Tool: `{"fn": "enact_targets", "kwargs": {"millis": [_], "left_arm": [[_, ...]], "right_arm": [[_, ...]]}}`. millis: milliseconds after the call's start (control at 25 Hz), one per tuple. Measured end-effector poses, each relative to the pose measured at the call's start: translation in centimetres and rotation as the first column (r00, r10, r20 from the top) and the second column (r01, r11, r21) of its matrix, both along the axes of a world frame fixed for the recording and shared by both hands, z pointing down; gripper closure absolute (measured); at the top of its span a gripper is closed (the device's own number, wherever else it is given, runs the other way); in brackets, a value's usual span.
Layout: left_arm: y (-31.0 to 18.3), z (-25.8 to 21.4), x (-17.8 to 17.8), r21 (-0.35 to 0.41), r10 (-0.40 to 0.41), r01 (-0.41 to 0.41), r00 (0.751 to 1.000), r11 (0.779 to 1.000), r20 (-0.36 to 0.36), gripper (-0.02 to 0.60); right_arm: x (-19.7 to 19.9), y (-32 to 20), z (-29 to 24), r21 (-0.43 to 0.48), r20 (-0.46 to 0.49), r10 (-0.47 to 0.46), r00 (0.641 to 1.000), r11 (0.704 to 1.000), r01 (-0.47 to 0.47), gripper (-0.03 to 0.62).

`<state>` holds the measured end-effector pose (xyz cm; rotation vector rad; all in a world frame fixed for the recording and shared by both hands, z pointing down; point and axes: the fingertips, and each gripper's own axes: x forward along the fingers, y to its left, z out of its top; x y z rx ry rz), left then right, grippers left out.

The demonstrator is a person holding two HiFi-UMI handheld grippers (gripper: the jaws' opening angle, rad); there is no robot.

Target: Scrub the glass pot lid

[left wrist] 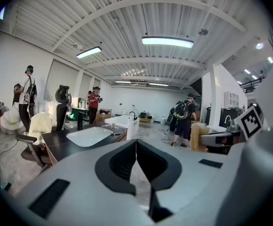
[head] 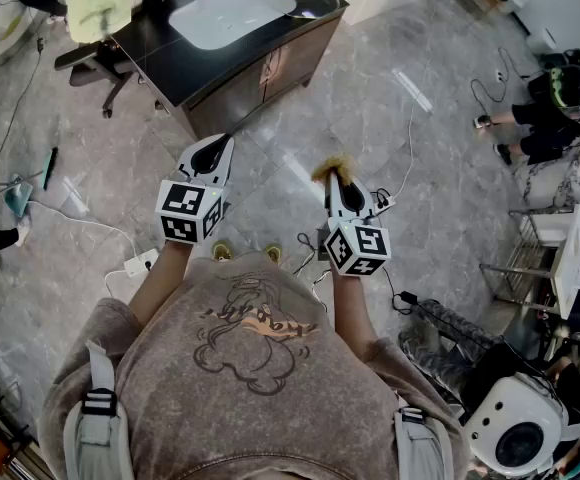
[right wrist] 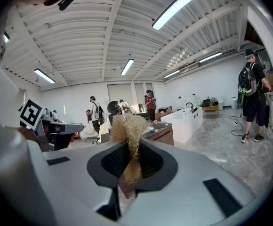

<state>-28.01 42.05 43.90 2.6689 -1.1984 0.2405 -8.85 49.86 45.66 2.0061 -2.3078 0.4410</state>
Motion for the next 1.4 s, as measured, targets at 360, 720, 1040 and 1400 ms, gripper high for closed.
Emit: {"fn": "enact_targets", "kwargs": {"millis": [360, 720, 1040, 1400], "left_arm": [[-0.5, -0.2, 1.3, -0.002, -0.009, 0.009, 1.000, 1.000, 0.005, 0.565], [0.1, 0.7, 2.9, -0.021, -0.031, 0.031, 0.999, 0.999, 0.008, 0.565], [0.6, 2.0, 5.7, -0.019, -0.079, 0.079, 0.997, 0.997, -0.003, 0.565], [-0.2, 2.7, 7.8, -0.014, -0.080, 0.080, 0.997, 0.997, 0.004, 0.565]], "right_arm": [[0.6, -0.3, 0.0, 0.009, 0.017, -0.023, 1.000, 1.000, 0.023, 0.546], [2.0, 0.5, 1.0, -0.008, 0.041, -0.045, 0.998, 0.999, 0.045, 0.546], [5.5, 1.7, 2.9, -0.038, 0.032, -0.082, 0.996, 0.996, 0.083, 0.546], [7.1, -0.1, 3.2, -0.023, 0.047, -0.088, 0.995, 0.996, 0.089, 0.546]]}}
